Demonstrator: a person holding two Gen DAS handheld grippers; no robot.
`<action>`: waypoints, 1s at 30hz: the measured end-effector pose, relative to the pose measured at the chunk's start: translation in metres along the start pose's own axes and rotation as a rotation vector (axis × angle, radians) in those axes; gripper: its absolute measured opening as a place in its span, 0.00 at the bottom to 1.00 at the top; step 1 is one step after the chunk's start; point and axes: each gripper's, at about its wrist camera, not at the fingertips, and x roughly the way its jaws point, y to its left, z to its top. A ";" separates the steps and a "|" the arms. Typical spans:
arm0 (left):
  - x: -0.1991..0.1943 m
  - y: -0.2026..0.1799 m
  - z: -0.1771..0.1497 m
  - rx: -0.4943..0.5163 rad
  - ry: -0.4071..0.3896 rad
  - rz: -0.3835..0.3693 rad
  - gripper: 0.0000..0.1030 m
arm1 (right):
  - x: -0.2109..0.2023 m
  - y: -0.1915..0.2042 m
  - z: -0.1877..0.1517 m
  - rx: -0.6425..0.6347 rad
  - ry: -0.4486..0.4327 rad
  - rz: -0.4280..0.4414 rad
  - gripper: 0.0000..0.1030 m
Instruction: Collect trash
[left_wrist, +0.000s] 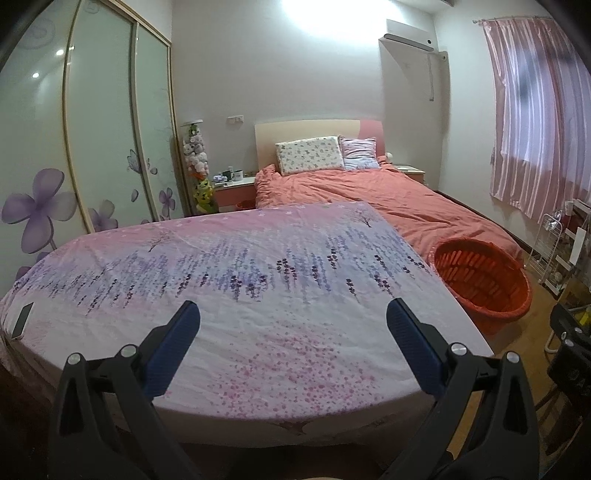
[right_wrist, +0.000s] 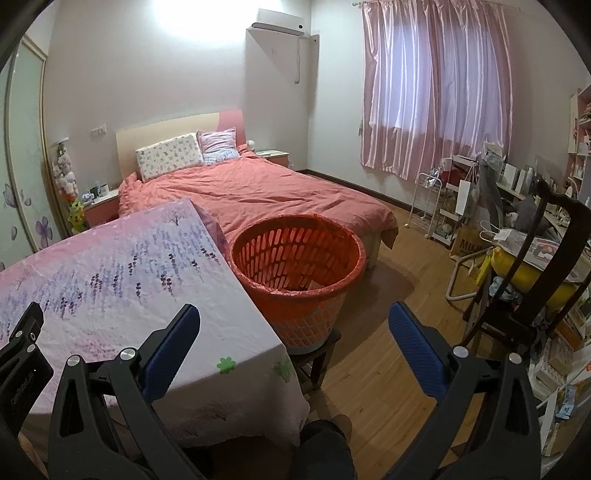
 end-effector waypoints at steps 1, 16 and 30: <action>0.000 0.001 0.000 -0.003 0.001 0.003 0.96 | 0.000 0.000 0.001 0.000 -0.001 0.000 0.98; -0.004 0.009 0.001 -0.030 0.003 0.019 0.96 | -0.002 0.005 0.004 -0.006 0.006 0.016 0.98; -0.005 0.010 0.000 -0.039 0.011 0.017 0.96 | -0.003 0.008 0.001 -0.011 0.024 0.024 0.98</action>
